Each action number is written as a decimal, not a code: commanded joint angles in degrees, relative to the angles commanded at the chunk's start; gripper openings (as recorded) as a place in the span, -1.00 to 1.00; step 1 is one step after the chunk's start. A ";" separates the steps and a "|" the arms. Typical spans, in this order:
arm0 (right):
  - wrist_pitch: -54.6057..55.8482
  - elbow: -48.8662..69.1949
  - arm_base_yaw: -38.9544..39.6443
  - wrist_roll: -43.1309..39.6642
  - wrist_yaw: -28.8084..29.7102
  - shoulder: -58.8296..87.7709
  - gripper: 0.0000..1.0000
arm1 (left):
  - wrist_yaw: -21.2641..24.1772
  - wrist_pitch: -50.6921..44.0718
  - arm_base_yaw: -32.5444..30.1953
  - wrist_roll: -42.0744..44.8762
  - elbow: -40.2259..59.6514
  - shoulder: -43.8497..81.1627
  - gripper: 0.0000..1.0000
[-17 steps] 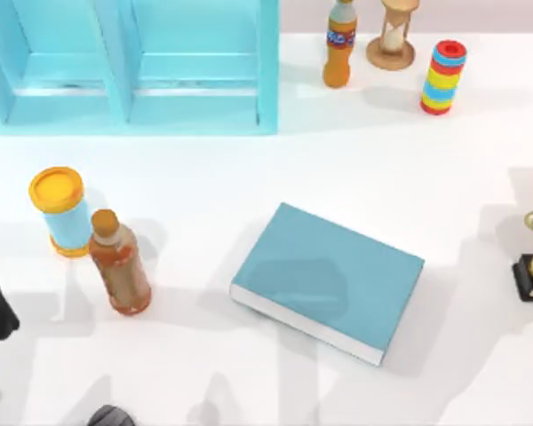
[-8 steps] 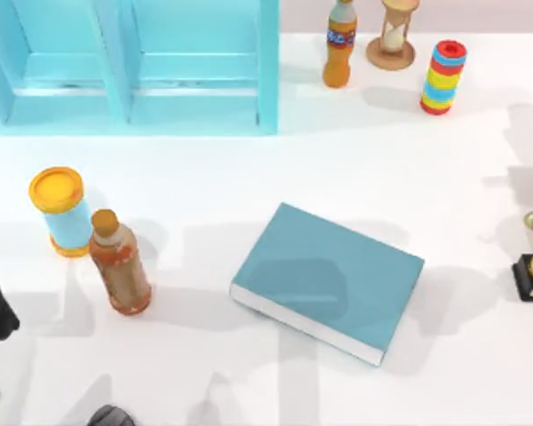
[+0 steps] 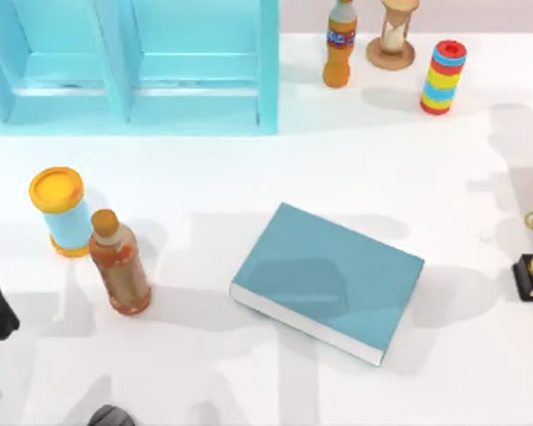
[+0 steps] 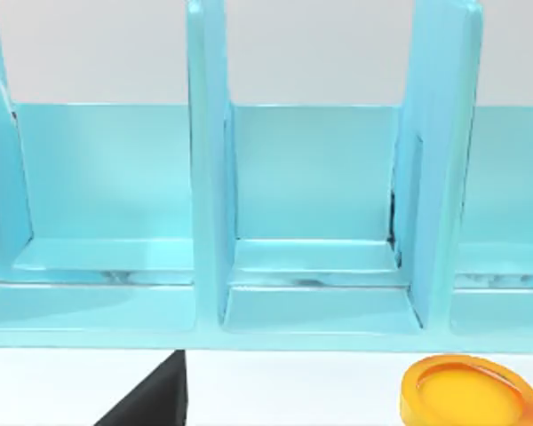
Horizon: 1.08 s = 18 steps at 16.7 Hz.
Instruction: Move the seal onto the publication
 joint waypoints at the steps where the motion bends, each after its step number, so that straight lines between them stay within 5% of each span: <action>1: 0.08 -0.01 0.12 0.12 0.03 -0.01 -1.00 | 0.00 0.00 0.00 0.00 0.00 0.00 1.00; 5: 3.08 0.14 6.50 6.47 0.96 -0.10 -1.00 | 0.00 0.00 0.00 0.00 0.00 0.00 1.00; 13: 10.97 4.02 34.29 33.71 1.14 11.42 -1.00 | 0.00 0.00 0.00 0.00 0.00 0.00 1.00; 18: 11.96 6.96 39.53 40.19 0.25 18.87 -1.00 | 0.00 0.00 0.00 0.00 0.00 0.00 1.00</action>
